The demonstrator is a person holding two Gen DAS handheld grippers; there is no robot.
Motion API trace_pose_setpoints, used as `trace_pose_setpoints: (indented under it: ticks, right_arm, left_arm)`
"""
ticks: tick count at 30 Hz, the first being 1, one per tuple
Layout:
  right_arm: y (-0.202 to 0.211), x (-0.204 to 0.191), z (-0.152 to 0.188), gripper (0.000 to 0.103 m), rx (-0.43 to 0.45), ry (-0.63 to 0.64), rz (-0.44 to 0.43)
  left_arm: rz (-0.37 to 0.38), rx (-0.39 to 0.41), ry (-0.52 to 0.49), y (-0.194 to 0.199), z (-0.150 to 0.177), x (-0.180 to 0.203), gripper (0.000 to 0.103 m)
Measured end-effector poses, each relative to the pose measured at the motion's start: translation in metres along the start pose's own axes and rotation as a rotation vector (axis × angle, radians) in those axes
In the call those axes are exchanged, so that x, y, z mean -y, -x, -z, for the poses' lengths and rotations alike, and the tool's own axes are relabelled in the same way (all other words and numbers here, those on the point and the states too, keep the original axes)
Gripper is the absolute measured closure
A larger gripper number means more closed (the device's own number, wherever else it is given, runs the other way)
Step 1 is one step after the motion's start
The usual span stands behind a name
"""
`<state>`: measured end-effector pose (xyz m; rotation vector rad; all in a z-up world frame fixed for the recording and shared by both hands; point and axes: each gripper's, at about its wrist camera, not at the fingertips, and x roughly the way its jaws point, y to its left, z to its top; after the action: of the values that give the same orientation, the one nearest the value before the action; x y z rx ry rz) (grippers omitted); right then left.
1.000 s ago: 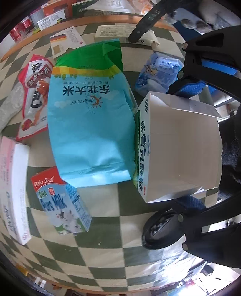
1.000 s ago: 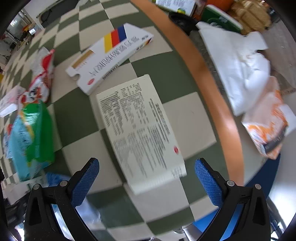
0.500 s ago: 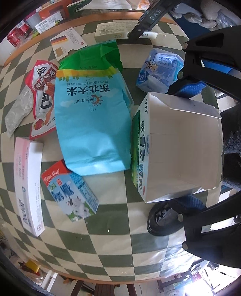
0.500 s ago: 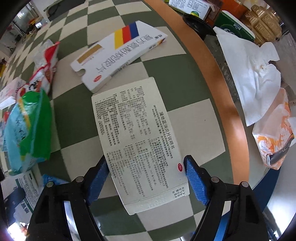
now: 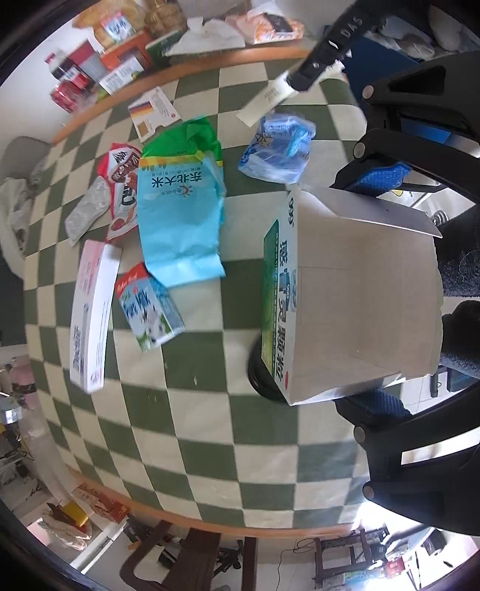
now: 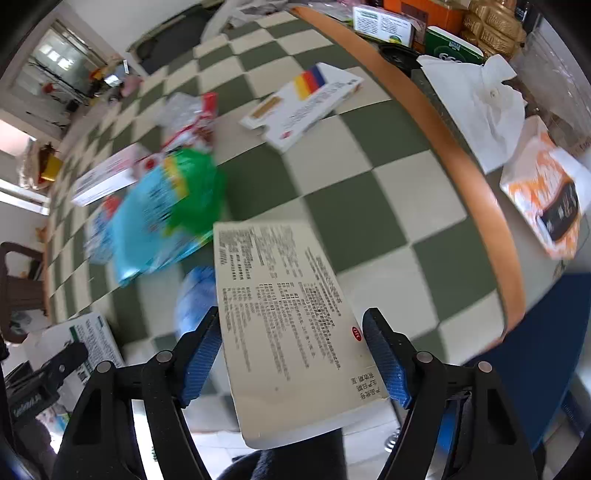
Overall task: Collect trash
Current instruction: 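Carry the box and leaflet to the trash bin and release both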
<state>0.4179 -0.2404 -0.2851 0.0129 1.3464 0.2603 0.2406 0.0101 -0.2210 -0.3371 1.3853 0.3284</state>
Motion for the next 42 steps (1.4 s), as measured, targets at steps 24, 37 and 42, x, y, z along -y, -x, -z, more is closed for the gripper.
trace_pose_setpoints:
  ticks: [24,37,42]
  right_arm:
    - [-0.067,-0.157,0.372,0.072,-0.143,-0.041,-0.231]
    - [-0.366,-0.149,0.457,0.018,-0.289,0.036,0.02]
    - [-0.441,-0.148,0.47,0.0,-0.277,0.144,0.151]
  left_arm:
    - [0.131,-0.119,0.202,-0.161,0.207,-0.219,0.018]
    - [0.088,-0.292,0.151,-0.439,0.256,-0.226,0.0]
    - [0.001,-0.286,0.131,-0.469,0.271,-0.237,0.0]
